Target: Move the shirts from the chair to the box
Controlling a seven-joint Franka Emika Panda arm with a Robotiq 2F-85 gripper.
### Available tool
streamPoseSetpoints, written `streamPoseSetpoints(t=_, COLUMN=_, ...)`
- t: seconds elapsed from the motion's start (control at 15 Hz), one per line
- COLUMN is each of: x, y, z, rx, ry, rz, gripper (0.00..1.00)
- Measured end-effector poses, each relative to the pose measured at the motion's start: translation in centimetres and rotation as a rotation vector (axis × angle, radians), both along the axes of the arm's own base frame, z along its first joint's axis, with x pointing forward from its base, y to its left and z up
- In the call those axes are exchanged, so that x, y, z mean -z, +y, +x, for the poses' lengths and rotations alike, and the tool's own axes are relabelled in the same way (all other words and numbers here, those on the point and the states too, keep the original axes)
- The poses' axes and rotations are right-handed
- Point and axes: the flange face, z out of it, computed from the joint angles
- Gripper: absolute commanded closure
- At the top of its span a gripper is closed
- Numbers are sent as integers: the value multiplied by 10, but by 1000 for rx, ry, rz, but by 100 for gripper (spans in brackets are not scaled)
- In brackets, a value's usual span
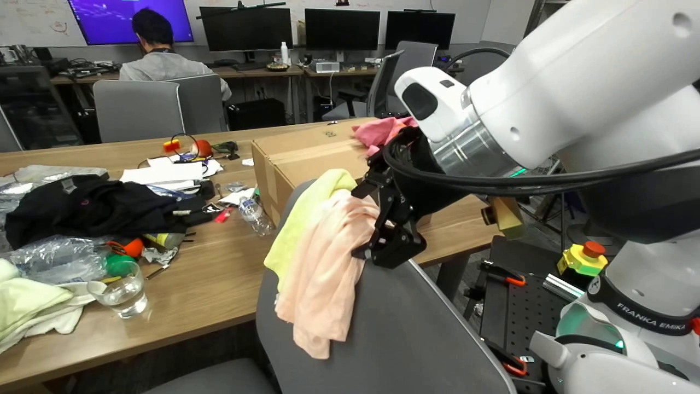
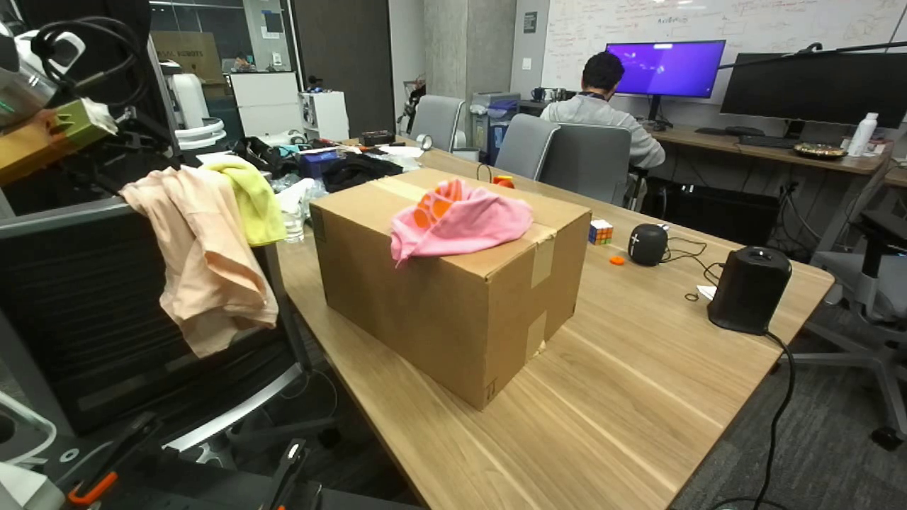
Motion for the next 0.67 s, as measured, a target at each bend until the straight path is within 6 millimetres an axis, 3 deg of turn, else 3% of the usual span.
streamPoseSetpoints(t=0.07, x=2, y=-1, z=1, rx=3, ry=-10, rz=-4, gripper=21)
streamPoseSetpoints(t=0.67, x=7, y=-6, z=7, rx=17, ry=-58, rz=-11, gripper=88)
